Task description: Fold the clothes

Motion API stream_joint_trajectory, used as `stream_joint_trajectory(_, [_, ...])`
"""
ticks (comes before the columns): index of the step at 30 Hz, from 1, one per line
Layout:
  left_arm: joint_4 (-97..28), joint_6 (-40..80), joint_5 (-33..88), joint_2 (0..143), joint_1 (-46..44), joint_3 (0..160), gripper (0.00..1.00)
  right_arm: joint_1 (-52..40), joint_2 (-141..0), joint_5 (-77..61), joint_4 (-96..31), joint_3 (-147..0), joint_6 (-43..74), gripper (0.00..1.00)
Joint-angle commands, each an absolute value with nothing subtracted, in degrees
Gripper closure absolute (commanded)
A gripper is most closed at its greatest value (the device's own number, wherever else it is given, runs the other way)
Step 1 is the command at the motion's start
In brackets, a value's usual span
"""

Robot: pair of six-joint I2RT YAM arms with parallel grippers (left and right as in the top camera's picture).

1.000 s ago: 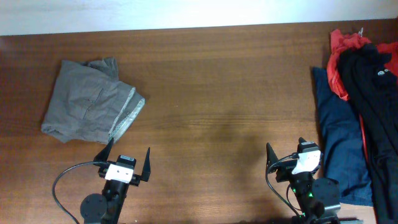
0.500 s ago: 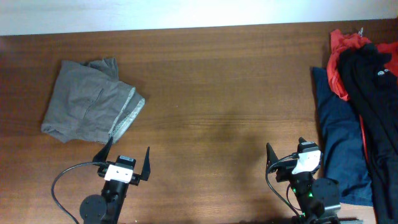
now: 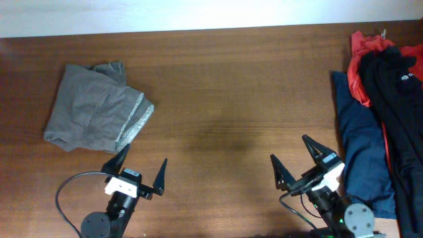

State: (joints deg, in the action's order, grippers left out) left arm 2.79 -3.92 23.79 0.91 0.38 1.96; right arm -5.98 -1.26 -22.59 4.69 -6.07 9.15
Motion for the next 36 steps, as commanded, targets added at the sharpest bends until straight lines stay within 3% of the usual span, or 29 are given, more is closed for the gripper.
stream_joint_trajectory(1, [-1.4, 0.5, 20.6, 4.4, 0.1, 10.5, 0.01, -5.5, -7.3, -20.8, -2.5, -14.0, 13.1, 0.01])
stream_joint_trajectory(6, [-11.1, 0.4, 20.1, 17.7, 0.1, 23.2, 0.01, -5.5, -23.5, -19.7, -11.9, -26.9, 11.2, 0.01])
stream_joint_trajectory(11, [-23.0, 0.4, 23.1, 40.1, 0.1, 42.8, 0.01, -5.5, -47.7, -17.1, -31.5, -51.2, 4.7, 0.01])
stream_joint_trajectory(16, [-24.3, 0.4, 28.7, 52.5, 0.1, 55.8, 0.01, -5.5, -63.9, -17.8, -47.9, -67.0, 4.9, 0.01])
stream_joint_trajectory(22, [-24.4, -0.4, 28.9, 57.5, 0.1, 60.4, 0.01, -4.9, -76.3, -15.8, -56.1, -75.0, 5.8, 0.01])
stream_joint_trajectory(29, [-39.6, -0.4, 19.2, 66.2, 0.1, 60.8, 0.01, 5.2, -93.3, -3.1, -65.7, -96.2, 11.8, 0.01])
stream_joint_trajectory(36, [-36.8, -0.4, 21.2, 70.5, 0.1, 60.8, 0.01, 23.5, -110.8, -3.1, -58.0, -111.2, 22.3, 0.01])
